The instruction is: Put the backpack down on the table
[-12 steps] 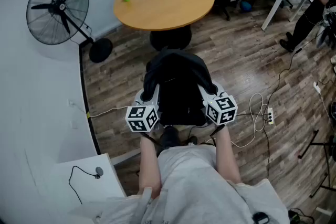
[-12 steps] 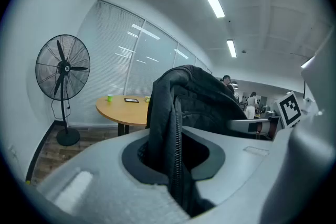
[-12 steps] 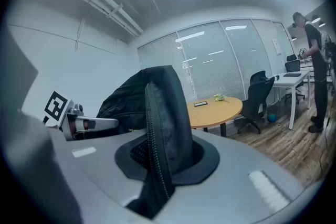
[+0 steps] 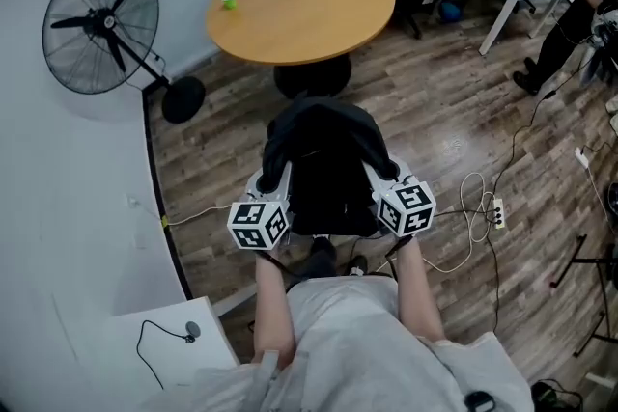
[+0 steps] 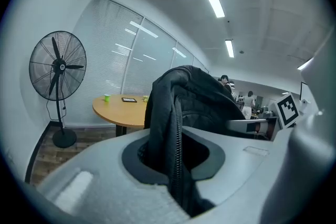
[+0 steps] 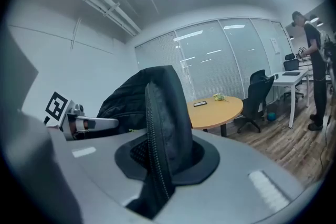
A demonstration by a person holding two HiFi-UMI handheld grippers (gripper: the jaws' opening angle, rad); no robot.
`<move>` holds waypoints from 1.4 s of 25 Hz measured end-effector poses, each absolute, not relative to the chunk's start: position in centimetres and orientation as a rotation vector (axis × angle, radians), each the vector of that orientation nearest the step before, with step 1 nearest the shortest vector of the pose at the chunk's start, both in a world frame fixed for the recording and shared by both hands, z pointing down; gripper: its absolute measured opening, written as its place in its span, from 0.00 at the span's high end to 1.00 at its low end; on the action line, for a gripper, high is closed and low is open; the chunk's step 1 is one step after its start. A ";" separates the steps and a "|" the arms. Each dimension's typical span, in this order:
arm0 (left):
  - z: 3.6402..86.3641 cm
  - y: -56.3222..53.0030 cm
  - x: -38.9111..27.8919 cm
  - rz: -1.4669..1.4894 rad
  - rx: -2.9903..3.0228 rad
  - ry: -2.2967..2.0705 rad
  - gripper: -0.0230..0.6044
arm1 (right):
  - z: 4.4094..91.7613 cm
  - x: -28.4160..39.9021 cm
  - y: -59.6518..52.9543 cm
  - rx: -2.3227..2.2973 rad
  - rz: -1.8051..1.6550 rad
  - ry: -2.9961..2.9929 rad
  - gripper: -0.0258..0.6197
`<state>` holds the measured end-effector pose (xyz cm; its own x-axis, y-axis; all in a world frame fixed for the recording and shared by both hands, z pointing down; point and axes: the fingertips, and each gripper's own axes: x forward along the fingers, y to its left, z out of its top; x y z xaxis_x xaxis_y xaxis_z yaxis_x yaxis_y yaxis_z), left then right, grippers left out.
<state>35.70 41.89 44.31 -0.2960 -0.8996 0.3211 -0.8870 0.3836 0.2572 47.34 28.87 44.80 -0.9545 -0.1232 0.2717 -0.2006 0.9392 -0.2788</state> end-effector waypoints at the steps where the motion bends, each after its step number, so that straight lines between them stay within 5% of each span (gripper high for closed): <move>1: 44.3 41.6 34.9 -0.039 1.545 -2.234 0.88 | 44.8 46.7 28.8 0.240 0.463 -2.843 0.87; 16: 44.9 34.7 22.5 -0.109 1.690 -2.122 0.89 | 44.6 36.2 24.3 0.406 0.463 -2.808 0.87; 35: 43.9 33.1 15.1 -0.204 1.748 -2.128 0.89 | 43.5 28.1 22.4 0.410 0.360 -2.866 0.87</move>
